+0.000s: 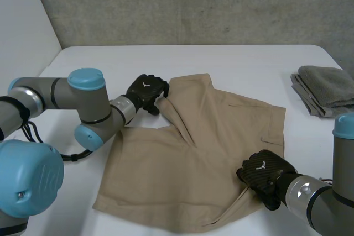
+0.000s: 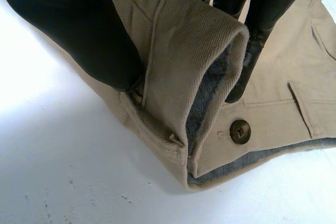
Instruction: Fold the laundry.
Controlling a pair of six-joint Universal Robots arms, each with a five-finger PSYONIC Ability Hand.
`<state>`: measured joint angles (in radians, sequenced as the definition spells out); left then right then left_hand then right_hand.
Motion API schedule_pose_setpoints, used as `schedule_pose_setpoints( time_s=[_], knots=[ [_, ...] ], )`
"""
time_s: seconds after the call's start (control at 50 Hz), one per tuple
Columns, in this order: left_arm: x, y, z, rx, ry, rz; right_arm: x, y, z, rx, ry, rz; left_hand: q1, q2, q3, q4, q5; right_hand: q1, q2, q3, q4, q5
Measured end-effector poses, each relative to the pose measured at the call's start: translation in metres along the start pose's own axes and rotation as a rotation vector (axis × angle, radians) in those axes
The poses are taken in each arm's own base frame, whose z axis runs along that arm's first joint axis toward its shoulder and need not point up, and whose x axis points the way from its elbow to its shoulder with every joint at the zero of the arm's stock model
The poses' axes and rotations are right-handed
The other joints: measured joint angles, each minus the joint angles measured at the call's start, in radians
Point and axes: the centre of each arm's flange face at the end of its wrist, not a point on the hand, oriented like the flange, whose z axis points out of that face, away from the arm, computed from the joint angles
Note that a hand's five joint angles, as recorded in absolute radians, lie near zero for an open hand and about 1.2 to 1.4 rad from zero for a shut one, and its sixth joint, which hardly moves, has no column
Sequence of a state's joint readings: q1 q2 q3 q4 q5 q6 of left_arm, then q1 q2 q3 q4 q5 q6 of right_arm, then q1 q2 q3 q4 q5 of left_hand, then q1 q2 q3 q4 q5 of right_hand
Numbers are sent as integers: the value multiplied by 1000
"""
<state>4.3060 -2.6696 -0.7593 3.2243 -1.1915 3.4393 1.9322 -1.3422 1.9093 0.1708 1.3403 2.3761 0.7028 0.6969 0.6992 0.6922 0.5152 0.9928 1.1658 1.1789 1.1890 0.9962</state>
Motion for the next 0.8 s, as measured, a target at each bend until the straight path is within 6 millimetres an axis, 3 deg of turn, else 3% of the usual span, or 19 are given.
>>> schedule_pose_setpoints(
  time_s=[0.2, 0.26, 0.3, 0.44, 0.64, 0.8],
  knots=[
    [10, 1, 5, 12, 17, 7, 1, 0, 0, 0, 2, 1, 43, 45, 43, 45, 47, 0, 0, 0, 0, 0],
    [13, 0, 7, 18, 21, 10, 0, 0, 0, -1, 2, 1, 146, 144, 142, 138, 136, 0, 0, 0, 0, 0],
    [14, -1, 8, 23, 18, 13, 0, 1, 0, -1, 1, 2, 431, 440, 427, 438, 428, 0, 0, 0, 0, 0],
    [6, -7, 9, 18, -63, 26, 0, 1, 0, -1, 0, 2, 440, 492, 485, 505, 460, 0, 0, 0, 0, 0],
    [-13, -29, -16, -39, -197, 181, 0, -2, 0, 7, 1, -5, 440, 494, 485, 505, 460, 0, 0, 0, 0, 0],
    [-16, -31, -38, -109, -251, 302, -1, -3, 0, 13, 1, -6, 440, 496, 490, 505, 460, 0, 0, 0, 0, 0]
  ],
)
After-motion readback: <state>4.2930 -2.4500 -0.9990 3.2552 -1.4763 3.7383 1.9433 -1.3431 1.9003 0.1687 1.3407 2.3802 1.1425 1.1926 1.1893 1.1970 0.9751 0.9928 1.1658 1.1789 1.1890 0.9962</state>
